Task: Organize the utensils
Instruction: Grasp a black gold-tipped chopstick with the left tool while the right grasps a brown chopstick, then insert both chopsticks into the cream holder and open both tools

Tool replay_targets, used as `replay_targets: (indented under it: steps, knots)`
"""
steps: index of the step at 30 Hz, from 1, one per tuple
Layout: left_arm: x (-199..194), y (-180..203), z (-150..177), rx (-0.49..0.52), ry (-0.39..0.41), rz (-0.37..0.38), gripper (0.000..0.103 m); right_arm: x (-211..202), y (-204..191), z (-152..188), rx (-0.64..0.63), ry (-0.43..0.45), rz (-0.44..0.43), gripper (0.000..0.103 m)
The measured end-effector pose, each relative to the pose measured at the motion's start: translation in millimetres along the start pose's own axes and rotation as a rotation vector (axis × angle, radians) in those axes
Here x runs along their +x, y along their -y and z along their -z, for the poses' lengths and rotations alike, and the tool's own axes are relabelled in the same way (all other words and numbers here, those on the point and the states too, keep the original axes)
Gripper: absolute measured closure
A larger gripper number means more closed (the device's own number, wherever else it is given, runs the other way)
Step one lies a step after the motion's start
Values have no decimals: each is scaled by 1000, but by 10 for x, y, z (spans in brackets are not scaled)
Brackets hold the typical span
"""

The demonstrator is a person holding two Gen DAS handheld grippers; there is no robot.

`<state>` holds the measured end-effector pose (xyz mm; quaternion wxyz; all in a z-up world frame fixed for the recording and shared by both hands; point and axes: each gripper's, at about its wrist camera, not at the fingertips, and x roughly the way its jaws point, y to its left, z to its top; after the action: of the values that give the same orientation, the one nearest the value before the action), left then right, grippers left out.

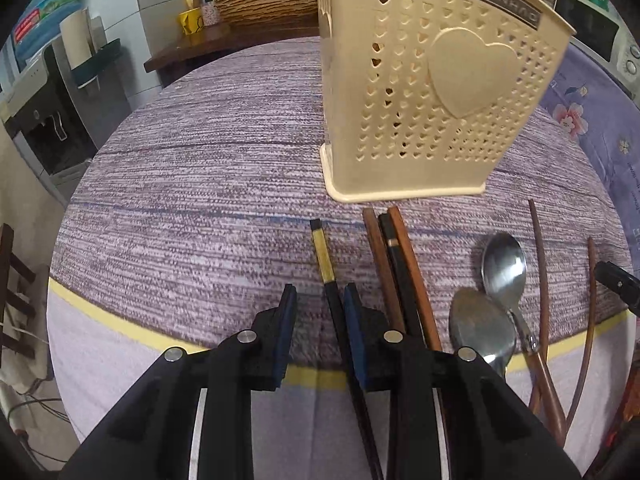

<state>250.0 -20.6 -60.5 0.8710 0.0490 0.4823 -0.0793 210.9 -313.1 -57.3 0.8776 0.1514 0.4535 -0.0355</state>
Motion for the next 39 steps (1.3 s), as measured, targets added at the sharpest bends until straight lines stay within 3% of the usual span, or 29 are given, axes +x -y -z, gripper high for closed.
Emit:
replay_targets:
  steps: [8,13,19,23,29,34,39]
  knots:
    - [84,34,-143,-4,-6,-38,93,184,-268,-112,-59,3,75,88]
    - [115,52,-201,-10,-12,-53,95,241,-327,-167,-70,3,51,90]
    - [98,-8,-210,-40,16,-34,95,237,-333,-209,-64,15,-36,93]
    - [-149,-43,-223,-59,86,-5,95,34,-405,-232,-81,92,-103,94]
    - [-919,-195,-318,-111,295,63,95,-634,-479,-337,-127,271,-273,95]
    - [-1538,-290,-393,-133,451,95,95,-1224,-565,-414,-193,446,-314,95]
    - [-1702,-245,-413,-124,502,69,95,-1407,-610,-517,-233,498,-295,95]
